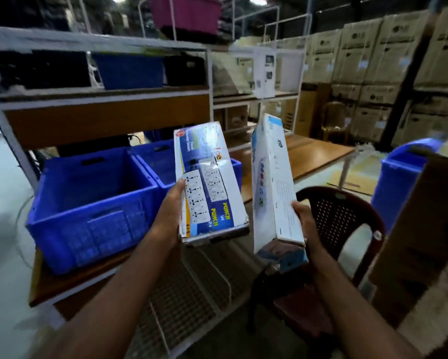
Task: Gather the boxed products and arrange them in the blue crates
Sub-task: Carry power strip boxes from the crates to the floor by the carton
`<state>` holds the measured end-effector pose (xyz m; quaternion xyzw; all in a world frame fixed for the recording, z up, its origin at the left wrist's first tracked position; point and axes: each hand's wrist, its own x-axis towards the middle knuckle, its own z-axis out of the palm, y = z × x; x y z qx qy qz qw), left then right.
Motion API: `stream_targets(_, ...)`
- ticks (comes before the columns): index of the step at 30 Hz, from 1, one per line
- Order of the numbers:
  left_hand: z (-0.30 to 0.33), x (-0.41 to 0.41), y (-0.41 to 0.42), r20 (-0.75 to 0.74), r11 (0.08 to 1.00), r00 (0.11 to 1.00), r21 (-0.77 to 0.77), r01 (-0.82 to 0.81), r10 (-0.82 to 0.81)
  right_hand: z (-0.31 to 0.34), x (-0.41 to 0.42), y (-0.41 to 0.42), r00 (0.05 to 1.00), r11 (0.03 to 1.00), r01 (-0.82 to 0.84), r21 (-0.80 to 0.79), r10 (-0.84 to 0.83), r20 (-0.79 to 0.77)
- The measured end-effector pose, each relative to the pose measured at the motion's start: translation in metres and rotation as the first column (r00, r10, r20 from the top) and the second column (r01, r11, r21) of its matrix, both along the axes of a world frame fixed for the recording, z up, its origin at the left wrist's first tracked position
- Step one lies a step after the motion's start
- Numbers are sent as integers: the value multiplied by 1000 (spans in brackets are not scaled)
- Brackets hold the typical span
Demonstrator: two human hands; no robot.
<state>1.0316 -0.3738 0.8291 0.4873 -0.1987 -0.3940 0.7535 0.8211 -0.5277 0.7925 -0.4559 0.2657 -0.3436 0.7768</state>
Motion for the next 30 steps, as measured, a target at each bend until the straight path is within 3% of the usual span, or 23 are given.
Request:
stream_targets(2, 14, 26, -16, 0, 1000, 1000, -11, -20, 20, 20, 29, -19, 998, 999, -11, -35, 13, 67)
stream_targets(7, 29, 101, -53, -42, 992, 991, -2, -124, 124, 55, 103, -61, 996, 995, -47, -92, 54, 70)
stream_targets(15, 48, 222, -113, -60, 991, 989, 13, -133, 134, 96, 235, -128, 979, 941, -204, -269, 195, -63)
stream_targets(18, 46, 263, -141, -26, 990, 992, 64, -122, 124, 97, 274, -155, 969, 943, -233, -237, 203, -143)
stream_targets(23, 12, 325, -173, 45, 951, 965, 166, -262, 258, 84, 325, -192, 947, 943, -283, -176, 247, -204)
stream_targets(30, 4, 359, -185, 90, 880, 892, 147, -451, 442, 74, 395, -222, 891, 906, -392, -162, 329, -314)
